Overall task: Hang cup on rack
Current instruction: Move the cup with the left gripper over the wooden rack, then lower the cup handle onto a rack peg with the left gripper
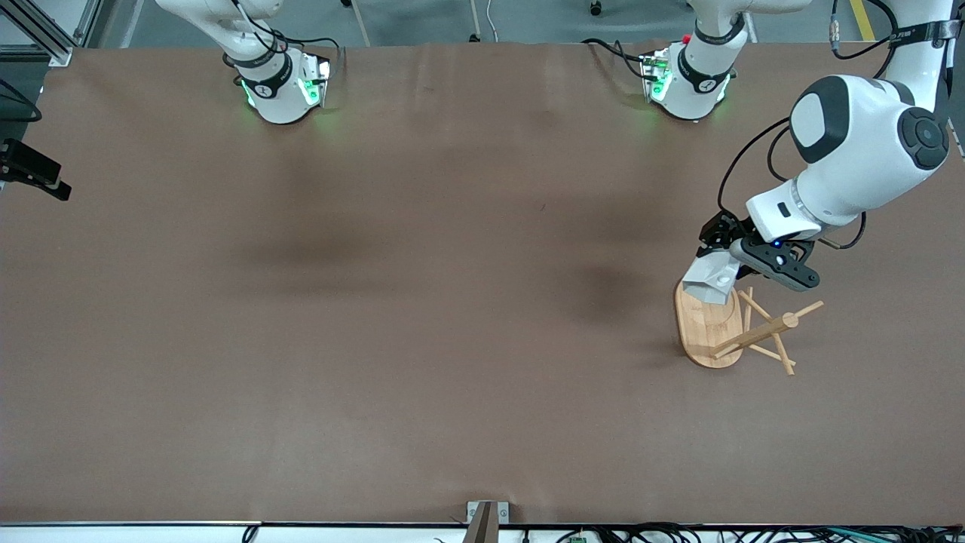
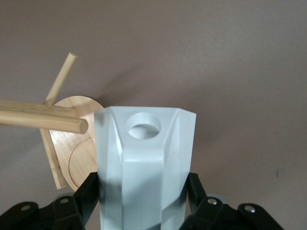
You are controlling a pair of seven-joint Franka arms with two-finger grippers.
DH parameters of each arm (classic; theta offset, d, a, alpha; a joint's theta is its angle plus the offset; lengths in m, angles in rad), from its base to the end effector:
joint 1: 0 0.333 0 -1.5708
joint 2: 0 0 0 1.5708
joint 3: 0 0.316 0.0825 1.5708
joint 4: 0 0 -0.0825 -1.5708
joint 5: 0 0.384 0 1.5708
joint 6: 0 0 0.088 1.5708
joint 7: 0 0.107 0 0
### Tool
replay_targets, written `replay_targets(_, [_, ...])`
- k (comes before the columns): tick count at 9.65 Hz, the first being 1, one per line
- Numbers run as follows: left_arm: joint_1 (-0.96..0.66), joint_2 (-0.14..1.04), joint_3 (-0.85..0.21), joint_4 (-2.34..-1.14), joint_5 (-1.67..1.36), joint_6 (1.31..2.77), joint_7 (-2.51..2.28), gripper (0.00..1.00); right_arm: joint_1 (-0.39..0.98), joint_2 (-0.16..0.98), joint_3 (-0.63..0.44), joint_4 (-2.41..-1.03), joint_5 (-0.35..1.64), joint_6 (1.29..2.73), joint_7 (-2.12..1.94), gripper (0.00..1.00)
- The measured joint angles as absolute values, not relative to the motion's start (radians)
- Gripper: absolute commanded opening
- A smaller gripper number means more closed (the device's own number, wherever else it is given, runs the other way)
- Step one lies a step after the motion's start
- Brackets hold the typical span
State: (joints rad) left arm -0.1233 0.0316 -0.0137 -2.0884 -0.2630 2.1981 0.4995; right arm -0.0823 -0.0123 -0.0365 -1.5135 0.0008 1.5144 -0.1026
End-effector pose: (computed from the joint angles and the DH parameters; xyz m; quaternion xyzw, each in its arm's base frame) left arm 0.5533 -0.0854 0.4174 0.9636 -0.2408 0.0578 0.1005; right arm 0.5415 -0.0647 0.6532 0.9999 -0.0081 0.0066 0.0001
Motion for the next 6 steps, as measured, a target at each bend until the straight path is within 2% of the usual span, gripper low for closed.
replay_targets(6, [-0.124,0.102,-0.009,-2.035,-0.263,2.239,0.509,0.01,-0.083,-0.012,-0.038,-1.514,0.001,1.518,-0.102,1.00])
